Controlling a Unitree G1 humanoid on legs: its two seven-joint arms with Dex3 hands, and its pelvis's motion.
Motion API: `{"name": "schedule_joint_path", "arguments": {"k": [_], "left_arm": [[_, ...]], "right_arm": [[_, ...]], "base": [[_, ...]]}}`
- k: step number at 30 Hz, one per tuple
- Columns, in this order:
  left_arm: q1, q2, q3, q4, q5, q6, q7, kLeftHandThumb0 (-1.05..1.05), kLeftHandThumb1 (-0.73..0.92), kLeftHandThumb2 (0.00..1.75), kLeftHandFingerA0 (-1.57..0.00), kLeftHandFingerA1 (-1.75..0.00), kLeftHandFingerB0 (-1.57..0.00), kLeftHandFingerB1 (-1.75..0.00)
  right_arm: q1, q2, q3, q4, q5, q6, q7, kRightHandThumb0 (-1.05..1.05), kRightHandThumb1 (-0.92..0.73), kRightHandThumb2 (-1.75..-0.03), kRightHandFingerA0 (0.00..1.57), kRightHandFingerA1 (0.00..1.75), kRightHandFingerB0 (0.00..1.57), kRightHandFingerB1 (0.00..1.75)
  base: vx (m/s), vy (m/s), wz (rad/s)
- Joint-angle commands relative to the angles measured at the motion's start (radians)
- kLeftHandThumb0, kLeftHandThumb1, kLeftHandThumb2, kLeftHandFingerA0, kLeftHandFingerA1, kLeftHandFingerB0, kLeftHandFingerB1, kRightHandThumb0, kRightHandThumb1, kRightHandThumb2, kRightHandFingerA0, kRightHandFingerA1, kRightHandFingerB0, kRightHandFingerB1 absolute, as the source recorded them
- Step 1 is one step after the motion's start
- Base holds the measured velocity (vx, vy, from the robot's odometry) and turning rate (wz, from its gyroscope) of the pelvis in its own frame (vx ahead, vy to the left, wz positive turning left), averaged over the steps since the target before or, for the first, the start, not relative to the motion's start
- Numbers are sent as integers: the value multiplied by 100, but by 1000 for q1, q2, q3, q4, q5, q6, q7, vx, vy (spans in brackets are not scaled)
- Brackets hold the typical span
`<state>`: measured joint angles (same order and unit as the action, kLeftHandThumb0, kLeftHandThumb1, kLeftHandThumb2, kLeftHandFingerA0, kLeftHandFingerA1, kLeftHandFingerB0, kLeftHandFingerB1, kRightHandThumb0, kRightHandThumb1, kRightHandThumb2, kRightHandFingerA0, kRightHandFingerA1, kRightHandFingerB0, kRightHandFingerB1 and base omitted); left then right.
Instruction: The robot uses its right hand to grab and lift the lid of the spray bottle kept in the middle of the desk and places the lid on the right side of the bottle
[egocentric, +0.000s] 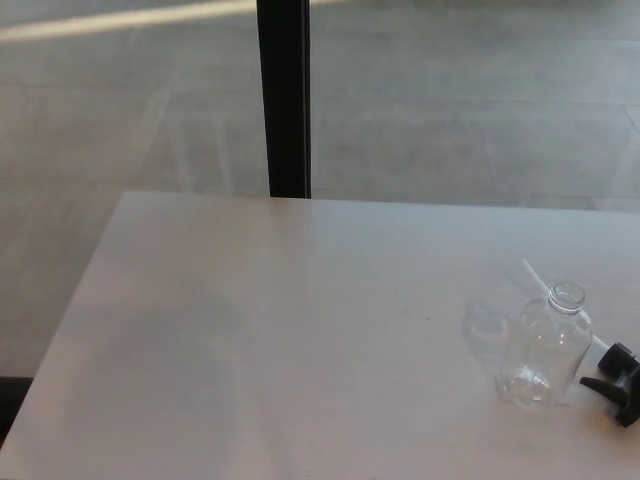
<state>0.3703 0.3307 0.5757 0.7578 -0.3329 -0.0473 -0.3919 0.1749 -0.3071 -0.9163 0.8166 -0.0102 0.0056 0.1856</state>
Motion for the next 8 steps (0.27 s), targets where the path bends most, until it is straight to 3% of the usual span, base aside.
{"name": "schedule_joint_path", "arguments": {"k": [1,8], "left_arm": [[2,44,15,15,-11,44,25,-86,90,67,-56,-51,-38,-39],[-20,47,4,16,-7,51,32,-85,92,67,-54,-51,-38,-39]], "right_arm": [[16,-18,51,69,88,-195,45,-96,-66,-97,0,6,0,0],[10,-30,83,95,132,-236,68,-90,-62,-92,0,8,0,0]], "base": [[0,0,0],[0,0,0]]}}
